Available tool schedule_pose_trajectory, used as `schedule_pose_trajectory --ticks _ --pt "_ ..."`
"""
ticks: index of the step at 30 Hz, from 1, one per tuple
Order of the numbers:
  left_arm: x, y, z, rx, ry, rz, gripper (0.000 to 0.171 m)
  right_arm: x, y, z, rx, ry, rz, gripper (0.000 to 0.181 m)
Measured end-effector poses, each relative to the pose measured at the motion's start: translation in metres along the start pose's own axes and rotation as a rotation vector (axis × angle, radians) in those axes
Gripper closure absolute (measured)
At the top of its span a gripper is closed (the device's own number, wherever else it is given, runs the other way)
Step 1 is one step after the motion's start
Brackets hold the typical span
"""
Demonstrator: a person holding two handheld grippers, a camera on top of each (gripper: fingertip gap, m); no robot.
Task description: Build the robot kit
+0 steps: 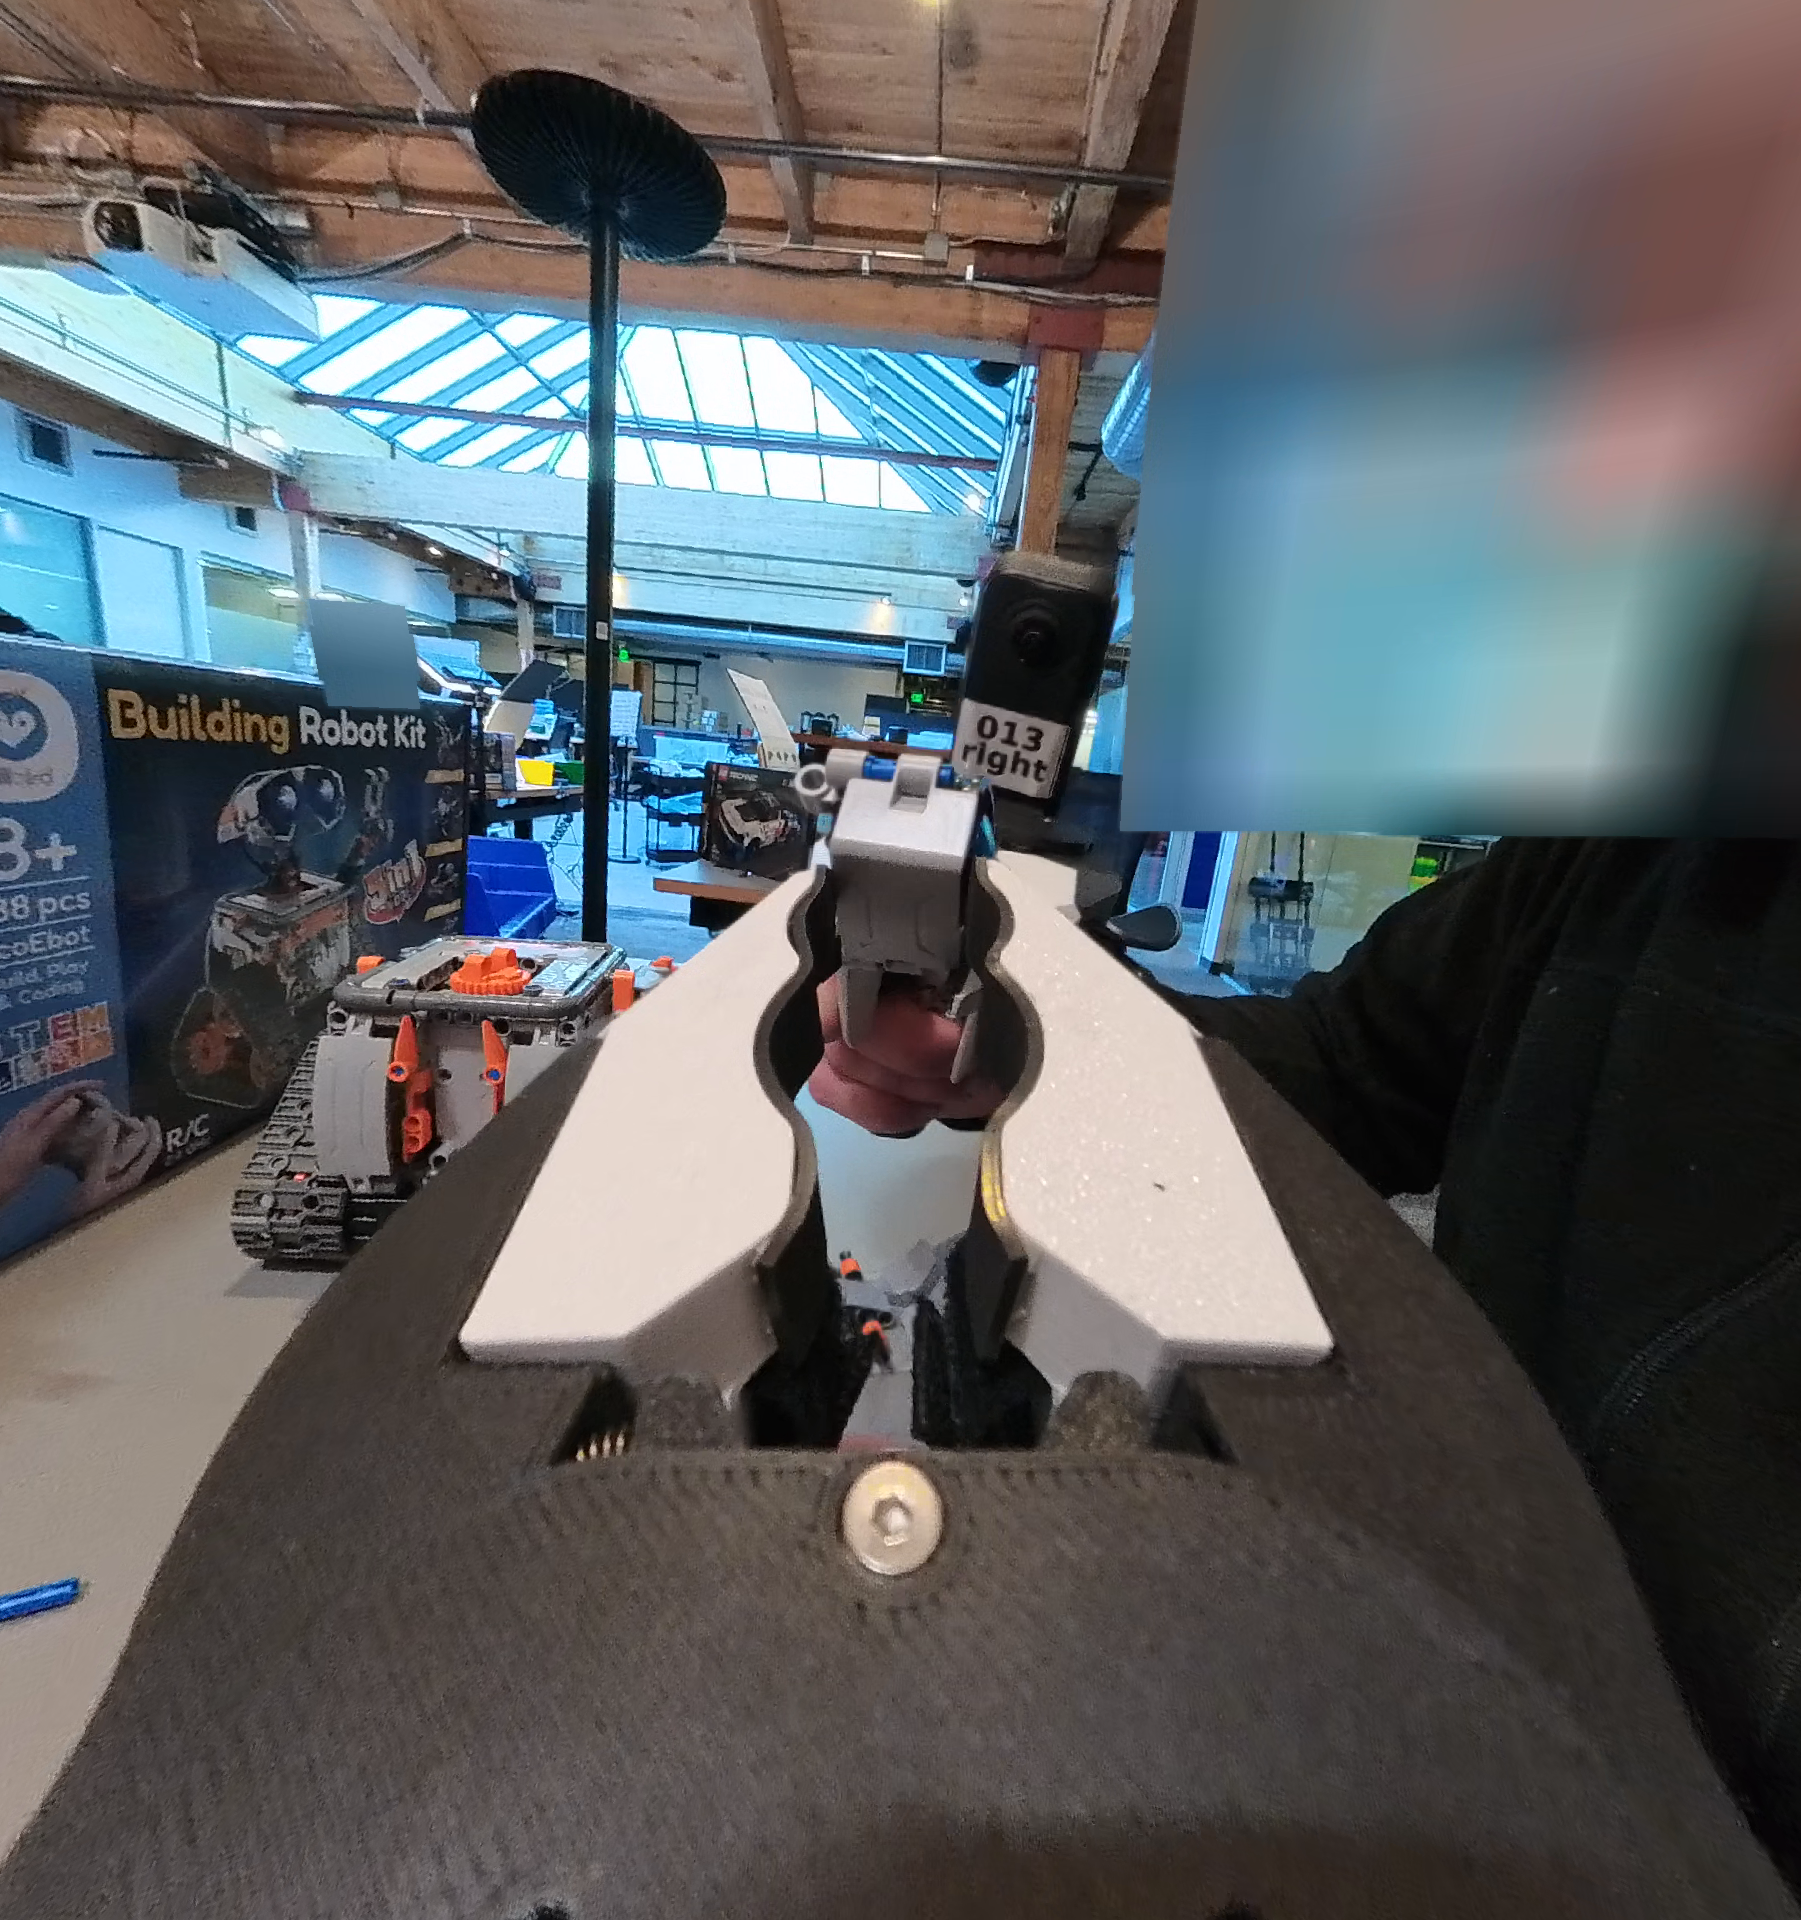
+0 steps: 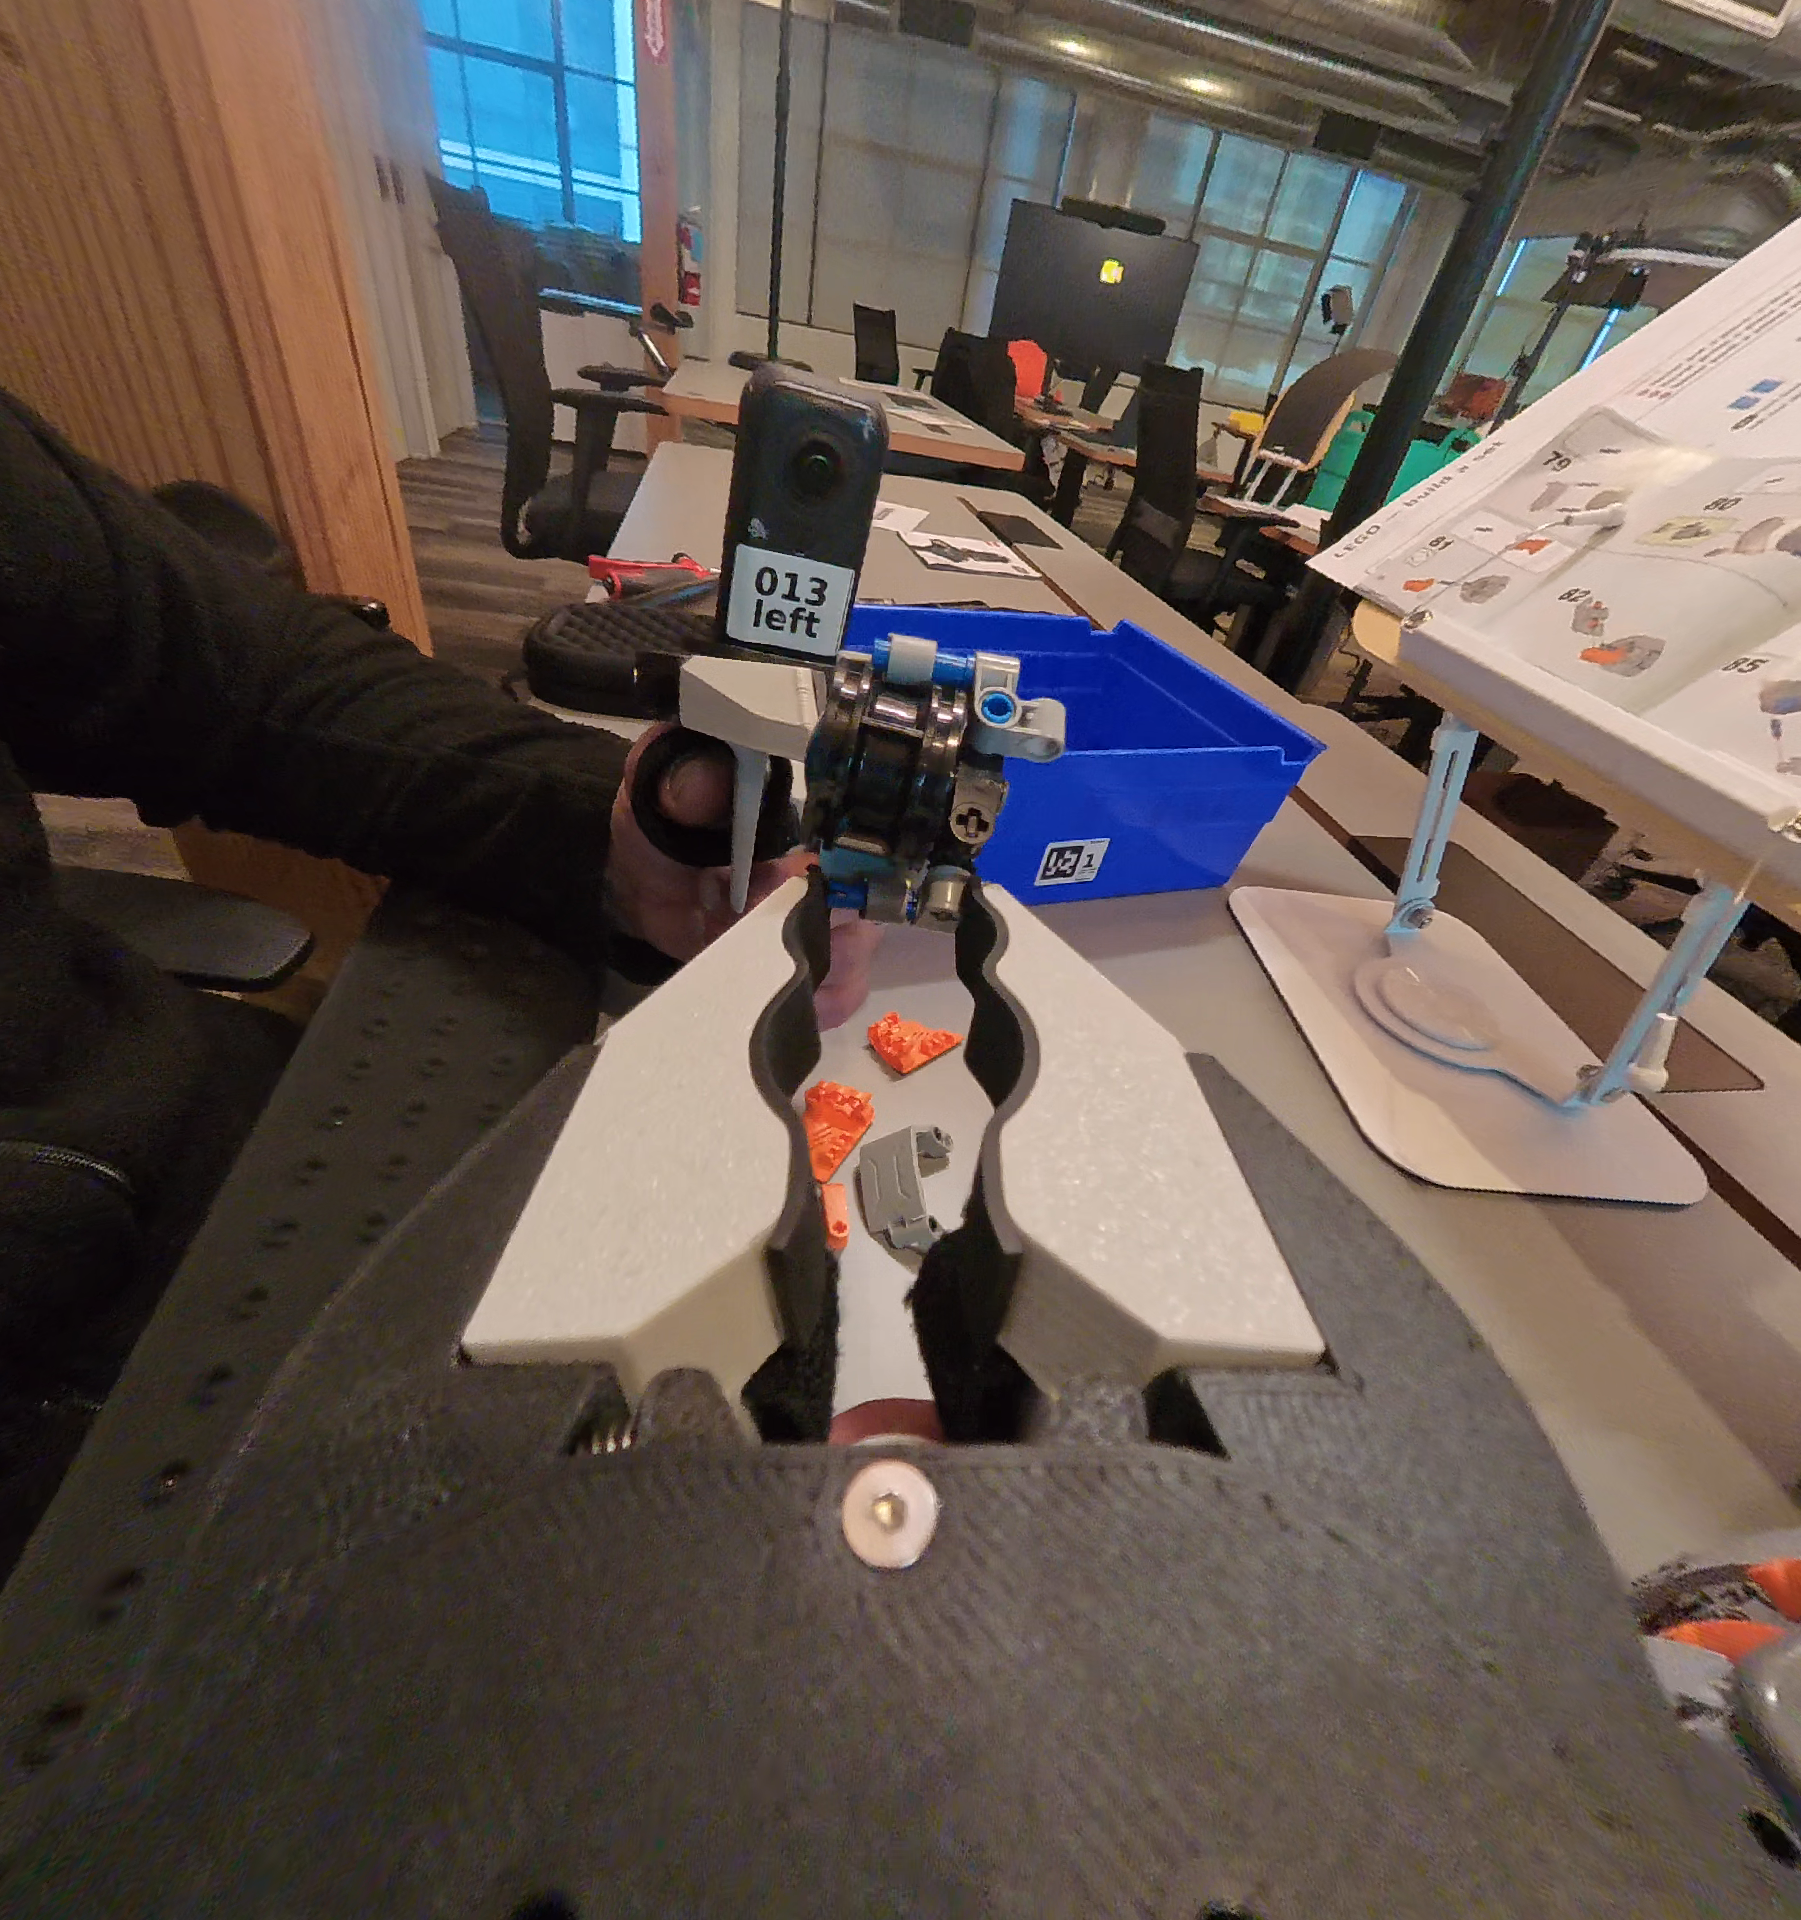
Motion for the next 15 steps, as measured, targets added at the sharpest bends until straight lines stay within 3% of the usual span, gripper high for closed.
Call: schedule_pose_trajectory --ticks 6,9,15 --pt "0.001 0.000 -0.002 0.013 0.033 -0.037 0.149 -0.006 0.003 0.005 -0.027 0.083 -0.029 0.157" --pt "0.008 0.001 0.000 0.101 0.150 -0.151 0.149 -0.013 -0.004 0.008 0.039 0.018 0.016 0.134" --pt "0.003 0.003 0.002 0.258 0.383 -0.197 0.149 -0.012 -0.021 -0.014 0.014 -0.163 0.050 0.135"
Point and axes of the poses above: each gripper's, where its closed fingertips meet, y out along the fingers, z out of its underside, x = y × z across the jaws, the point moved 7 cm from there along -y, back along the fingers, and after that the axes turned 2 degrees about -y, right-handed, at the moved point
